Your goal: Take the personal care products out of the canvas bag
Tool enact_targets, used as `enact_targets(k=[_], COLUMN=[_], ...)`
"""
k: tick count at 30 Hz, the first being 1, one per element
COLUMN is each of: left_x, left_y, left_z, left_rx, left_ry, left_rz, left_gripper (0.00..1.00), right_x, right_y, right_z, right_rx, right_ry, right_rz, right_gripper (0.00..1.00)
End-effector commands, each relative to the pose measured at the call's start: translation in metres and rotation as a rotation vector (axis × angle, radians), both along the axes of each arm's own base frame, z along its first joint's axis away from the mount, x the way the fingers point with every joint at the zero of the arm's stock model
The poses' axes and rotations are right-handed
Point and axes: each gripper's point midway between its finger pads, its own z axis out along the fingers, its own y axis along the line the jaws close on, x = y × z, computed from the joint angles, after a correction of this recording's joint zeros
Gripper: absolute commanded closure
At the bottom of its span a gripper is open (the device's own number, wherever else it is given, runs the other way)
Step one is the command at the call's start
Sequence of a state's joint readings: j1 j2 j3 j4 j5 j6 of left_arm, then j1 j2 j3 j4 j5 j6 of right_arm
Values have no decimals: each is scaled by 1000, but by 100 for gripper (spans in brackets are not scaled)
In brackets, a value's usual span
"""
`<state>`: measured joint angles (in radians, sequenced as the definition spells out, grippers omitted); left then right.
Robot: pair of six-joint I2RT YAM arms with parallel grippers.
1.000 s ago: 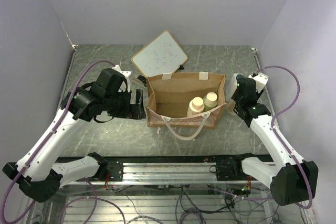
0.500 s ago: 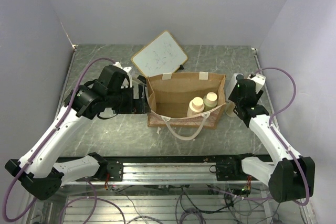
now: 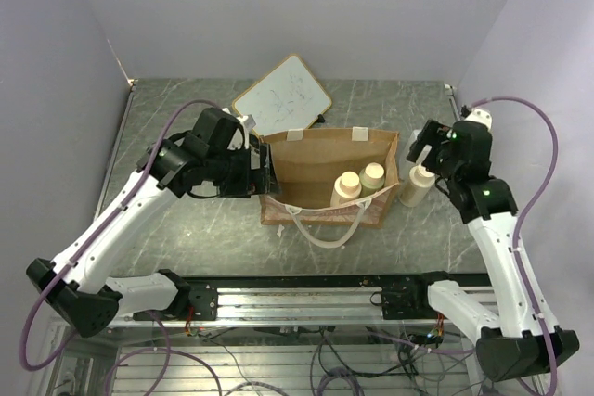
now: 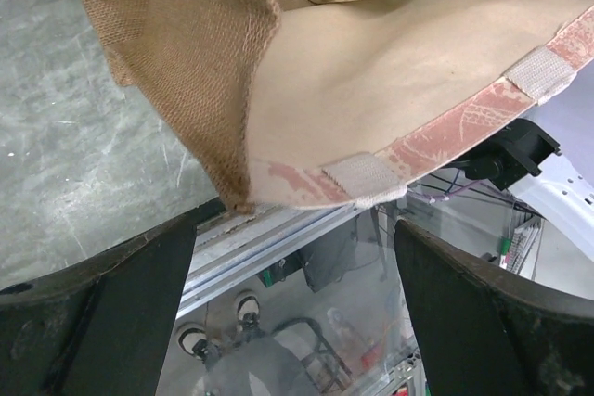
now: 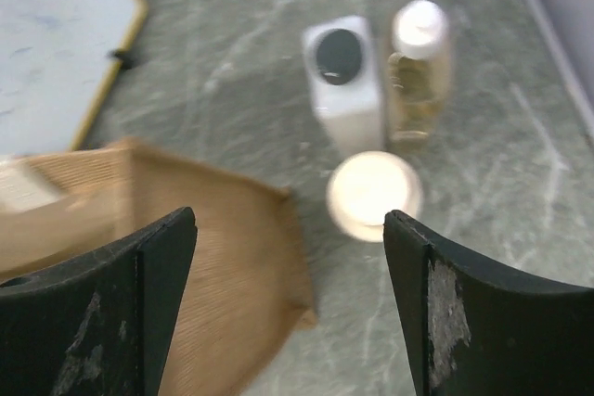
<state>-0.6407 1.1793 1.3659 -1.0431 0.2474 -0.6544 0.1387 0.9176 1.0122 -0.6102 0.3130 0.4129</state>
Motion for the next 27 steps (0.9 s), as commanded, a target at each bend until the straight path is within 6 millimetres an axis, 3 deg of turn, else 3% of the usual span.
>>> enact_targets(k=[1, 4, 8, 11, 14, 16, 19, 25, 27], left_x=[1, -1, -5, -10, -17, -21, -29, -43, -46], left_y=[-19, -25, -23, -23, -23, -22, -18, -9, -7], left_z=[-6, -17, -32, -41, -49, -56, -66, -94, -100], left_rx=[-55, -63, -39, -36, -49, -47, -38, 3, 8], left_ry=[44, 79, 103, 133, 156, 177, 198, 251, 261], left_rz=[-50, -72, -91, -106, -116, -119, -131, -158, -162], left_gripper=[1, 0, 0, 0, 0, 0, 0, 0, 0], right_x=[-18, -19, -32, -49, -70, -86, -103, -128, -127], right_y=[55, 90, 139, 174, 202, 213, 212, 184, 174], right_z=[31, 61, 75, 63, 31, 6, -24, -90, -99], right_rx=[166, 249, 378, 412, 398, 396, 365, 321, 300], right_ry=[46, 22, 66, 114, 208, 293, 355, 504, 501], right_rz=[279, 468, 718, 843, 882, 890, 888, 770, 712], right_gripper=[18, 18, 18, 18, 19, 26, 27, 28, 27])
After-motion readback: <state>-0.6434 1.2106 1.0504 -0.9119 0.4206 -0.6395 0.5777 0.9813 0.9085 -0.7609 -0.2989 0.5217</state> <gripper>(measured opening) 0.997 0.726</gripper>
